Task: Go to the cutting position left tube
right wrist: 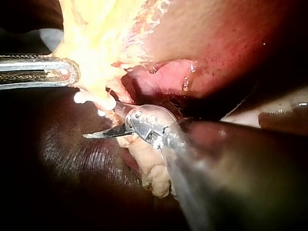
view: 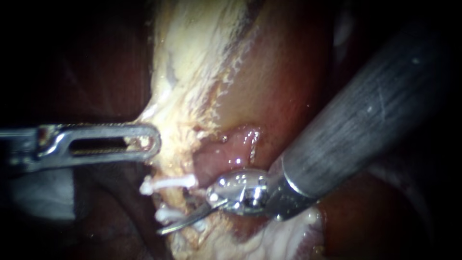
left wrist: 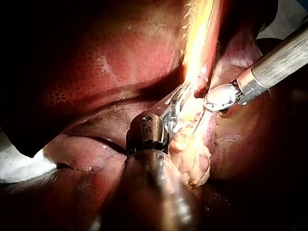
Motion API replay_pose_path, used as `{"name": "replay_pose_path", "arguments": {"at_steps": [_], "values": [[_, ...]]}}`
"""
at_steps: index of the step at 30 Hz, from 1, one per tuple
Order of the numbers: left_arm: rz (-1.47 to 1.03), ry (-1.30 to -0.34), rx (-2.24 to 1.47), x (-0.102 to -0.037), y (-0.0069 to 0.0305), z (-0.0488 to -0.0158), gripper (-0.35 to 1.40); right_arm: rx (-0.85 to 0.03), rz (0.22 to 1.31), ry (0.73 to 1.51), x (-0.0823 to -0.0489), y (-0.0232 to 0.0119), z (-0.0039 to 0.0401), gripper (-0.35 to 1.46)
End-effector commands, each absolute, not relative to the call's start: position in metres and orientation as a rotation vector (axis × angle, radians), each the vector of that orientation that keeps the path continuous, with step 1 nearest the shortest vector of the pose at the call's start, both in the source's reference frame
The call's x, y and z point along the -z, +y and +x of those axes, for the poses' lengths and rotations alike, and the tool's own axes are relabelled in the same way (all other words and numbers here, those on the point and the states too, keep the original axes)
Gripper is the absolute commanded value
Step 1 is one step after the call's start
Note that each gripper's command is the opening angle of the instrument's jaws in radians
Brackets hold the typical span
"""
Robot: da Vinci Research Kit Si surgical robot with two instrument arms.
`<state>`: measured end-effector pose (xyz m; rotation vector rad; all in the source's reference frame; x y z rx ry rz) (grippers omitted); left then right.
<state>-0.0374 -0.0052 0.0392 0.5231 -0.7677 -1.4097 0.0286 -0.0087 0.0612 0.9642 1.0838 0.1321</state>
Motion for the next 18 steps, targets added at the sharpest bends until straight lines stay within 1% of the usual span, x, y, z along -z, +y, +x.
{"name": "replay_pose_path", "arguments": {"at_steps": [1,13,18], "values": [[0.524,-0.768,1.409,-0.0393,-0.0052,-0.0374,-0.35,-0.134,0.961,1.086,-0.0612,-0.0086,0.0287,1.31],[0.525,-0.768,1.408,-0.0396,-0.0051,-0.0373,-0.35,-0.139,0.965,1.108,-0.0609,-0.0084,0.0292,1.31],[0.524,-0.768,1.408,-0.0397,-0.0051,-0.0373,-0.35,-0.146,0.964,1.12,-0.0611,-0.0082,0.0302,1.3]]}}
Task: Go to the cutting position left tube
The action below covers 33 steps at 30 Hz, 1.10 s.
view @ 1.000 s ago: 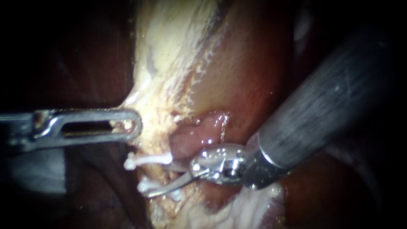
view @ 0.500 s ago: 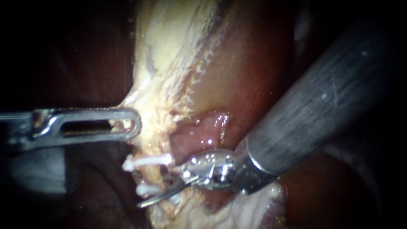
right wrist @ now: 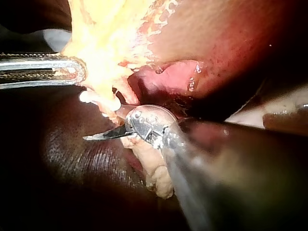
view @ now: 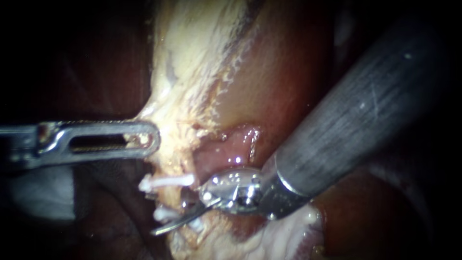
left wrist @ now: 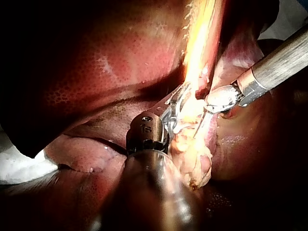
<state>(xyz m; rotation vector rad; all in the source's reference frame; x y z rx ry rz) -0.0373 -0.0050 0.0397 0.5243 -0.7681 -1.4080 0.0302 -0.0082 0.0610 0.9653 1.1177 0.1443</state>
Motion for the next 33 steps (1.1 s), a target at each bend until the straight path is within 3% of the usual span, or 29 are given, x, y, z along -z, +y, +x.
{"name": "replay_pose_path", "arguments": {"at_steps": [1,15,33], "values": [[0.524,-0.768,1.408,-0.0397,-0.0051,-0.0373,-0.35,-0.146,0.964,1.12,-0.0612,-0.0082,0.0305,1.3],[0.523,-0.768,1.409,-0.0397,-0.0051,-0.0375,-0.35,-0.226,1.007,1.097,-0.062,-0.0078,0.0322,1.26],[0.523,-0.768,1.409,-0.0397,-0.0051,-0.0375,-0.35,-0.246,1.019,1.087,-0.0628,-0.0075,0.0323,1.23]]}}
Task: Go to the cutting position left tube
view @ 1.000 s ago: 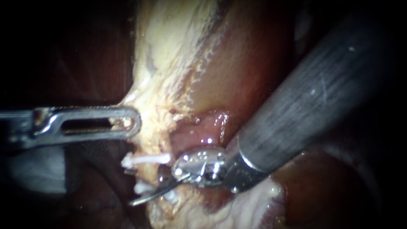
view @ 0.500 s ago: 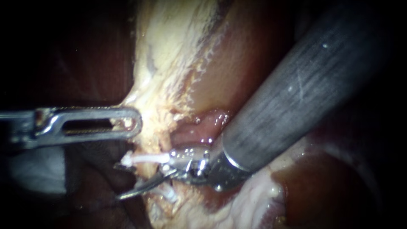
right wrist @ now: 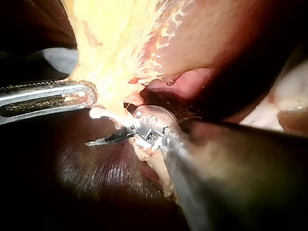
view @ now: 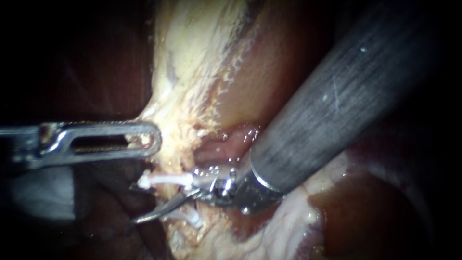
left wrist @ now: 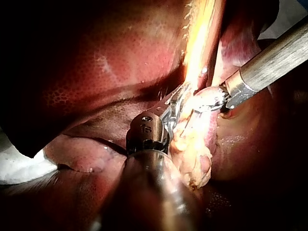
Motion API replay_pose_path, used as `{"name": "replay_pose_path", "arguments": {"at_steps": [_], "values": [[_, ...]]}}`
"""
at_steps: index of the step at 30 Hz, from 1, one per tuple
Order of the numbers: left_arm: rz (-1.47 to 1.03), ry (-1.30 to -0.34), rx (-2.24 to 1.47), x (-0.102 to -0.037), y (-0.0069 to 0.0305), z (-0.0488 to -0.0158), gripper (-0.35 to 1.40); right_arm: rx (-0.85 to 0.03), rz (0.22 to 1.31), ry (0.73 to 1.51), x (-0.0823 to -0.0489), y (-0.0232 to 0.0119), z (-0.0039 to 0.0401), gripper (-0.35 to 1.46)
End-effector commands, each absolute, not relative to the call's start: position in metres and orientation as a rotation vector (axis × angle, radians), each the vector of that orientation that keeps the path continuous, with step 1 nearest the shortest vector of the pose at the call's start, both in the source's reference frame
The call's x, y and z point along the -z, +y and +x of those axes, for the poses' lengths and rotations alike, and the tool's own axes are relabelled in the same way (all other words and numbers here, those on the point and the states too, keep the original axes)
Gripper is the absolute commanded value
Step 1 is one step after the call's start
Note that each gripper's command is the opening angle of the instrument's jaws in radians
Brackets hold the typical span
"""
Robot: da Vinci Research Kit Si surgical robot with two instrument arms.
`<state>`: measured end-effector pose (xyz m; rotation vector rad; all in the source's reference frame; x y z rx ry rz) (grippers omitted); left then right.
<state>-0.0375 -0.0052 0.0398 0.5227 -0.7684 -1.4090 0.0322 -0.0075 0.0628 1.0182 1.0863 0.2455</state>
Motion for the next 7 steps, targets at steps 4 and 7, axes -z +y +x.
{"name": "replay_pose_path", "arguments": {"at_steps": [4,7], "values": [[0.523,-0.768,1.409,-0.0397,-0.0052,-0.0375,-0.35,-0.246,1.018,1.087,-0.0628,-0.0076,0.0323,1.23],[0.522,-0.768,1.409,-0.0397,-0.0052,-0.0375,-0.35,-0.245,1.018,1.087,-0.0628,-0.0076,0.0324,1.25]]}}
